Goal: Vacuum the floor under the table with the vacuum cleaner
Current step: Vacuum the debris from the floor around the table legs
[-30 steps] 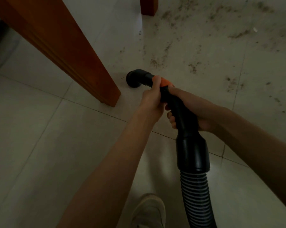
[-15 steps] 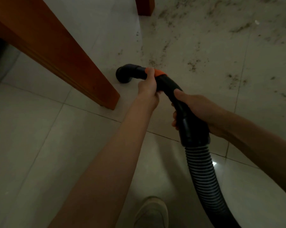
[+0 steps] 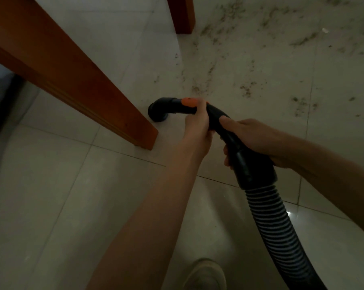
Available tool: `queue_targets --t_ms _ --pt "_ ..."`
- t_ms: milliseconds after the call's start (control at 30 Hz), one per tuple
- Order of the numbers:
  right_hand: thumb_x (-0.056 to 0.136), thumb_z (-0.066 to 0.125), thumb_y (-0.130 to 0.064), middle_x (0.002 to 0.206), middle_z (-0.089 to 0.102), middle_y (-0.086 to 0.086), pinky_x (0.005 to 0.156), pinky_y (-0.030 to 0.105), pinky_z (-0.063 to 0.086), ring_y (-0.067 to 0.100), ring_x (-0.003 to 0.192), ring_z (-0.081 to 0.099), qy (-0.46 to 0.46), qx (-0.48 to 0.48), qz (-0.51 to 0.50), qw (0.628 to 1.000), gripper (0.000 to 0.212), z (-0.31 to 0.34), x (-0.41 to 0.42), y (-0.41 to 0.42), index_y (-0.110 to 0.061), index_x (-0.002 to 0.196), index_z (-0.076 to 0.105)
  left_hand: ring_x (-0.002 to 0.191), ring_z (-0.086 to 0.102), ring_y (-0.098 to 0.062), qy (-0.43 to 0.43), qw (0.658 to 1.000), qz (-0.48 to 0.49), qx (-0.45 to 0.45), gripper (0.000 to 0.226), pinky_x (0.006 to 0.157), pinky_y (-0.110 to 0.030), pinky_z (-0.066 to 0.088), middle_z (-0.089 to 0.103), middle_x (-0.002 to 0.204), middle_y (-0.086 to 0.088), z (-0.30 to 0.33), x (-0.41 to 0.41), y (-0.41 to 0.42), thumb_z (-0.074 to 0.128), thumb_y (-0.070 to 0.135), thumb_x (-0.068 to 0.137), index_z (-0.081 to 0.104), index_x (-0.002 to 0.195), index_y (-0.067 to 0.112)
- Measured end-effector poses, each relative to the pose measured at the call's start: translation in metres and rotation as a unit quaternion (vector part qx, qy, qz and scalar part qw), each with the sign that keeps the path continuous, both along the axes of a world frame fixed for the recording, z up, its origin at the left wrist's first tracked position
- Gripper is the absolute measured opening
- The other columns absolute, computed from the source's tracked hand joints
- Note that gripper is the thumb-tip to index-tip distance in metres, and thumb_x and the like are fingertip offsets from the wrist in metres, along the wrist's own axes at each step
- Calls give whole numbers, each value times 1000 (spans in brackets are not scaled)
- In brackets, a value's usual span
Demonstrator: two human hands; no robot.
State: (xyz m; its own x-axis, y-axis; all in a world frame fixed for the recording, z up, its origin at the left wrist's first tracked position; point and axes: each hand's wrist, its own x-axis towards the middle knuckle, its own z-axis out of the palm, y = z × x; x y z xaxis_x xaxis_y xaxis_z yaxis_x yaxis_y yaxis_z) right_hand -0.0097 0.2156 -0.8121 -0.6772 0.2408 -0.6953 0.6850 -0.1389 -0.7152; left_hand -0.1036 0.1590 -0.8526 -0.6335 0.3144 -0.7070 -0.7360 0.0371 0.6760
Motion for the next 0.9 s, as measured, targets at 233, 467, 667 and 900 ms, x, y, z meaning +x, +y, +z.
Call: queue_targets --t_ms 233,467,667,900 --pt "99 41 -46 72 66 11 45 24 52 19 50 67 16 31 1 999 48 -6 -25 -7 0 101 56 88 57 -23 18 999 6 -46 38 91 -35 49 55 85 -6 13 -23 0 46 35 97 48 114 1" --pt "98 45 -43 71 64 12 38 22 48 17 42 63 22 -7 2 1000 47 -3 -57 -5 2 105 53 92 58 -26 19 996 12 -89 39 86 -34 50 52 83 -5 19 -51 -5 43 38 98 45 122 7" --pt "99 41 -45 71 65 10 47 25 56 20 50 65 39 51 1 998 46 -12 -70 -11 -1 96 56 83 56 -24 38 993 -14 -111 29 87 -34 50 52 83 -7 18 -65 0 42 39 98 41 105 11" --pt "98 44 -44 69 64 10 43 24 51 19 49 66 32 -30 40 998 47 -7 -75 -1 2 103 54 87 60 -25 27 994 56 -90 30 82 -34 51 53 83 -5 10 -67 -8 47 36 97 44 112 11"
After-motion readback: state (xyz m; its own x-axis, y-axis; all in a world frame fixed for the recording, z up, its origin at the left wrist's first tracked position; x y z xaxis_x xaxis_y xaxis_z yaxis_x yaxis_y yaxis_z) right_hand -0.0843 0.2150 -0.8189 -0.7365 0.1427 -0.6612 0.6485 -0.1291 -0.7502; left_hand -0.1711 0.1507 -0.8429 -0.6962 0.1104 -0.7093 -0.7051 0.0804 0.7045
